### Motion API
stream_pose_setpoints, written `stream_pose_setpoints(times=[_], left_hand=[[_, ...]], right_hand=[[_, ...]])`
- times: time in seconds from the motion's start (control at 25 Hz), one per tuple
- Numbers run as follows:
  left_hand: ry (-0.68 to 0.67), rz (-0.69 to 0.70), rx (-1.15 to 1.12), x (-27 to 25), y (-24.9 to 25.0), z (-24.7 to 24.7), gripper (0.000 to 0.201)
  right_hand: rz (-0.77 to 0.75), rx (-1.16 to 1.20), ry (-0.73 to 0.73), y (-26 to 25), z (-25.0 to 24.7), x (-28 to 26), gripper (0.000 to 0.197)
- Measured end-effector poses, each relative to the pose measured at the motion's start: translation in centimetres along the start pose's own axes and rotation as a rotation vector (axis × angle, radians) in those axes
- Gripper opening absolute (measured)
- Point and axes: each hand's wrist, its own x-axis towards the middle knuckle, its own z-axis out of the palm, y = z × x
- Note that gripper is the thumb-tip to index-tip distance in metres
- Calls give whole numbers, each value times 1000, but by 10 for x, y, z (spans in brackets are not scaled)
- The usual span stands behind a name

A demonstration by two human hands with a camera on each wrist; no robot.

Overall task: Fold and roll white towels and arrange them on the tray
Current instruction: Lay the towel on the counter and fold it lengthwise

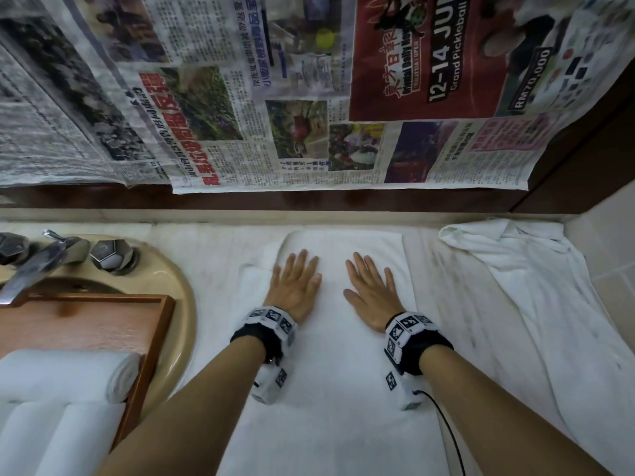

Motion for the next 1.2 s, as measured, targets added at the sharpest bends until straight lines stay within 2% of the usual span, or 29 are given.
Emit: stream_pose_setpoints(times=[0.08,0.16,0.24,0.28,0.36,0.44,0.6,0.68,0.8,0.92,1.04,1.12,1.2], left_hand=[[73,-184,23,6,-34,-15,55],[60,-267,69,2,-49,-27,58],[107,-234,52,1,-32,-30,60],[107,-178,-16,3,-16,-28,60],[2,-38,-164,8,13,-17,57],[-46,29,-85,13,15,-8,53],[-28,9,127,19,-21,-10,52],[-1,-27,141,17,-32,-13,53],[42,-164,145,17,-51,-24,56],[-2,-262,151,19,-60,-27,60],[-41,-266,167,20,-58,-40,62],[11,-226,155,7,-48,-45,62],[20,-112,102,-23,-21,-31,61]], right_hand=[[53,-19,2,10,0,-7,65],[140,-39,-1,4,-5,-8,68],[230,-50,41,-17,-18,4,67],[223,-52,57,-27,-22,13,65],[90,-65,28,-40,-24,28,62],[-7,-70,-25,-32,-17,37,60],[46,-36,38,8,-13,35,57],[103,-21,37,26,-18,29,59],[221,-36,19,46,-25,22,64],[287,-42,-15,53,-25,18,68],[329,-36,-77,47,-41,18,70],[299,2,-47,30,-49,6,68],[116,15,-28,-6,-34,-22,64]])
